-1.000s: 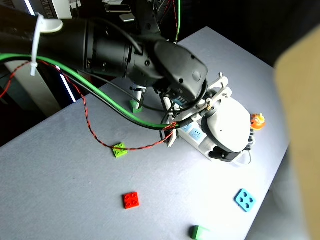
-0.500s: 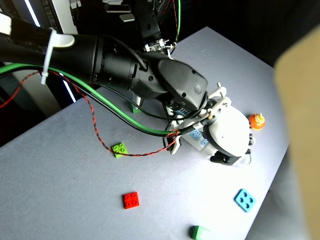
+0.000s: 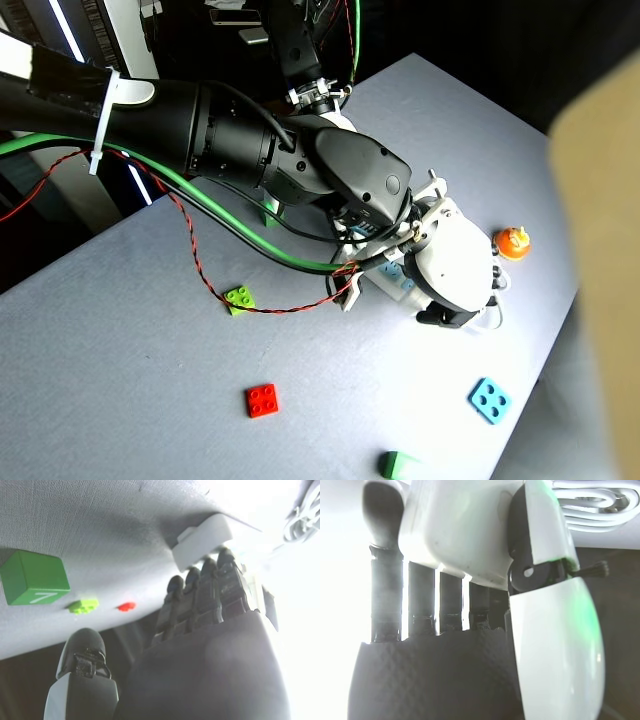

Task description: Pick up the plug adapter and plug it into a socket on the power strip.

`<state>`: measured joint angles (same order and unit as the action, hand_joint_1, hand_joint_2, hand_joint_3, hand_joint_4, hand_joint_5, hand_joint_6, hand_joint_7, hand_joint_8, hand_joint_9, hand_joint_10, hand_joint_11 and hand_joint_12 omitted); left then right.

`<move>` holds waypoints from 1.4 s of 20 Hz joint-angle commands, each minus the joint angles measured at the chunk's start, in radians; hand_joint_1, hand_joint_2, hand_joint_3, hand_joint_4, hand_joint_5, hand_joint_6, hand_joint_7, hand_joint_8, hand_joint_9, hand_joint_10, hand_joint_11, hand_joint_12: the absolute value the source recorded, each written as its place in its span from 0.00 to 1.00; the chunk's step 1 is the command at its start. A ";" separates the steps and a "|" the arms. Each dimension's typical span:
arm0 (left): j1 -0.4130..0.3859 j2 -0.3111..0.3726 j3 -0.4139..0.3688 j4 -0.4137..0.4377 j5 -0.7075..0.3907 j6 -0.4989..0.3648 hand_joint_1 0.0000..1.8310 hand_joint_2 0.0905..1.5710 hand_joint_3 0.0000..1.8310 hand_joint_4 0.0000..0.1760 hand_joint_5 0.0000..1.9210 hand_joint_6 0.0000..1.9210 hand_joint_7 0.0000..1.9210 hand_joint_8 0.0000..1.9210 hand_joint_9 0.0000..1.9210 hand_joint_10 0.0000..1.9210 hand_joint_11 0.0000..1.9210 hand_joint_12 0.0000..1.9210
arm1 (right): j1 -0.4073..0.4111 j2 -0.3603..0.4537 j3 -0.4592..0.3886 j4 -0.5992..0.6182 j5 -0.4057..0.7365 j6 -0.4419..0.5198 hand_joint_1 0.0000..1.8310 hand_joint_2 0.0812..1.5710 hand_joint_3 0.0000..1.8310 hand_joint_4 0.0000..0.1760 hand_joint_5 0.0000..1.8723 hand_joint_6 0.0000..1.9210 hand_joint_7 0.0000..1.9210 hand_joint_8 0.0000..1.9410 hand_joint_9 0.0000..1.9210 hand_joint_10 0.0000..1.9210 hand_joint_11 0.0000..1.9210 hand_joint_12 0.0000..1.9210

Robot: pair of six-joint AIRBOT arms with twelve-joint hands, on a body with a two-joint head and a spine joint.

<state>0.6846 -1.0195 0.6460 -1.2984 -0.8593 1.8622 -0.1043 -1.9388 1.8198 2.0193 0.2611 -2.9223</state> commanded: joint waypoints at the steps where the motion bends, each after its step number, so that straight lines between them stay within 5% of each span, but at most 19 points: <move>1: 0.005 -0.016 -0.006 0.034 0.069 -0.016 0.00 0.72 0.00 0.00 0.02 0.00 0.01 0.00 0.00 0.00 0.01 0.01 | 0.021 0.001 0.000 -0.028 -0.036 -0.008 0.69 0.70 0.00 0.00 0.52 0.41 0.52 0.63 0.50 0.60 0.51 0.70; 28: 0.018 -0.014 -0.009 0.034 0.068 -0.022 0.00 0.73 0.00 0.00 0.01 0.00 0.02 0.00 0.01 0.00 0.02 0.01 | 0.014 0.013 -0.015 -0.022 -0.034 -0.051 0.68 0.71 0.00 0.00 0.49 0.46 0.50 0.65 0.48 0.61 0.48 0.73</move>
<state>0.6983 -1.0195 0.6460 -1.2785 -0.8577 1.8565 -0.1040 -1.9335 1.8015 2.0254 0.2646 -2.9650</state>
